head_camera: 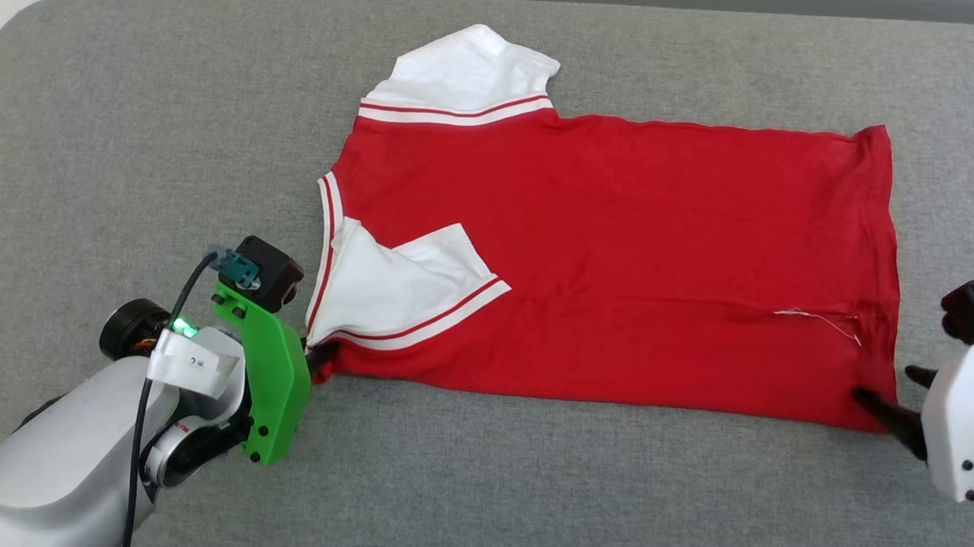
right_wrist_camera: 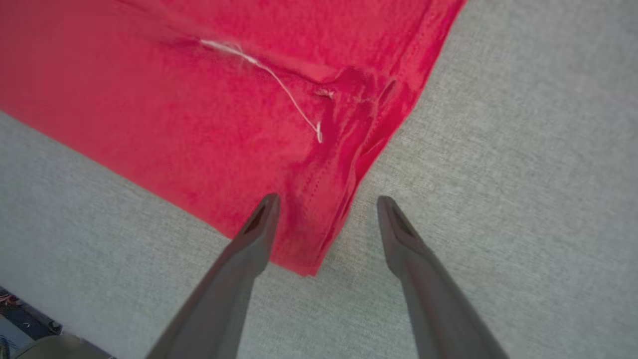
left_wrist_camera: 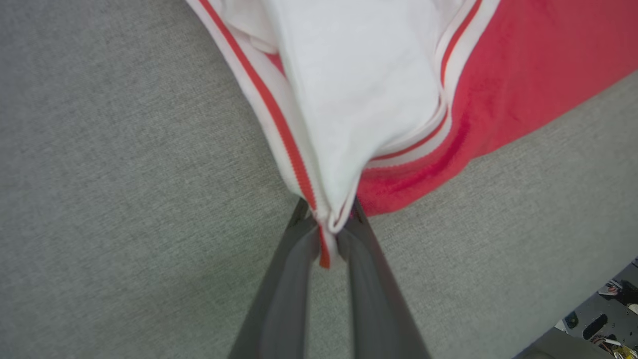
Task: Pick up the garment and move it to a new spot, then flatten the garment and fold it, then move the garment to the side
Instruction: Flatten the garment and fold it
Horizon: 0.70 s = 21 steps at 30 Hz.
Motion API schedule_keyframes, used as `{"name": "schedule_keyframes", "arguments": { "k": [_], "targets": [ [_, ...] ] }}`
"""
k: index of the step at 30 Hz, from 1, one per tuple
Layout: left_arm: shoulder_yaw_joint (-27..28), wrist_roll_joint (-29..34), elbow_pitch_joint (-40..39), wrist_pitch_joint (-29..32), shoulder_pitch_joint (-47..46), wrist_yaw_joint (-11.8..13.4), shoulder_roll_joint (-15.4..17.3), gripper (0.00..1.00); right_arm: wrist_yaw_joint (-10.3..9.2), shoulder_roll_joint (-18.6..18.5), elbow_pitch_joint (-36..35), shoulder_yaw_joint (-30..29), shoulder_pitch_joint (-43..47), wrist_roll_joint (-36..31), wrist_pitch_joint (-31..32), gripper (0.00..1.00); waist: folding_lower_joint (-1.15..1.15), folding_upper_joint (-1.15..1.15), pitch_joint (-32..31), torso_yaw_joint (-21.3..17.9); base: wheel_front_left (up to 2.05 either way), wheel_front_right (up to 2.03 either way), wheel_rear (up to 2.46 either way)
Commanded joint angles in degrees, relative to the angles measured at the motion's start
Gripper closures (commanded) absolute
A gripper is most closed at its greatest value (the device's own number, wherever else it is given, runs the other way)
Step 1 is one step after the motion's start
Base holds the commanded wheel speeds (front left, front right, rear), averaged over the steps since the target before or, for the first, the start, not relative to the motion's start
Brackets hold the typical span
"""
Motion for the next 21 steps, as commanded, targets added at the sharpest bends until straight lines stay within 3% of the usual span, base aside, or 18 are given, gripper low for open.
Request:
{"name": "schedule_keyframes", "arguments": {
  "k": [1, 10, 11, 12, 21],
  "targets": [
    [0.02, 0.66, -0.32, -0.52, -0.09, 0.5, -0.26, 1.0, -0.03, 1.02, 1.38, 0.82, 0.4, -0.46, -0.11, 0.0, 0.0, 0.0, 0.69, 0.49, 0.0, 0.0, 0.0],
    [-0.33, 1.32, -0.08, -1.66, 0.29, 0.86, -0.49, 1.0, -0.03, 5.07, 9.46, 6.91, 1.33, -1.25, -3.64, 0.0, 0.0, 0.0, 1.71, 0.66, 0.0, 0.0, 0.0],
    [-0.29, 1.24, 0.09, -1.87, 0.5, 0.88, -0.4, 1.0, -0.03, 5.13, 9.73, 7.35, 0.95, -1.3, -4.7, 0.71, 0.0, 0.0, 1.53, 0.46, 0.0, 0.0, 0.0],
    [-0.24, 1.15, 0.23, -2.05, 0.72, 0.89, -0.28, 1.0, -0.03, 5.05, 9.85, 7.6, 0.52, -1.5, -5.75, 1.0, 0.0, 0.0, 1.32, 0.29, 0.0, 0.0, 0.0],
    [0.42, -0.67, -1.12, -3.11, 4.27, 1.13, 2.59, 1.0, -0.03, 2.38, 7.39, 5.84, -0.85, -1.07, -13.23, 1.0, 0.0, 0.0, -3.3, -0.72, 0.0, 0.0, 0.0]
  ]
}}
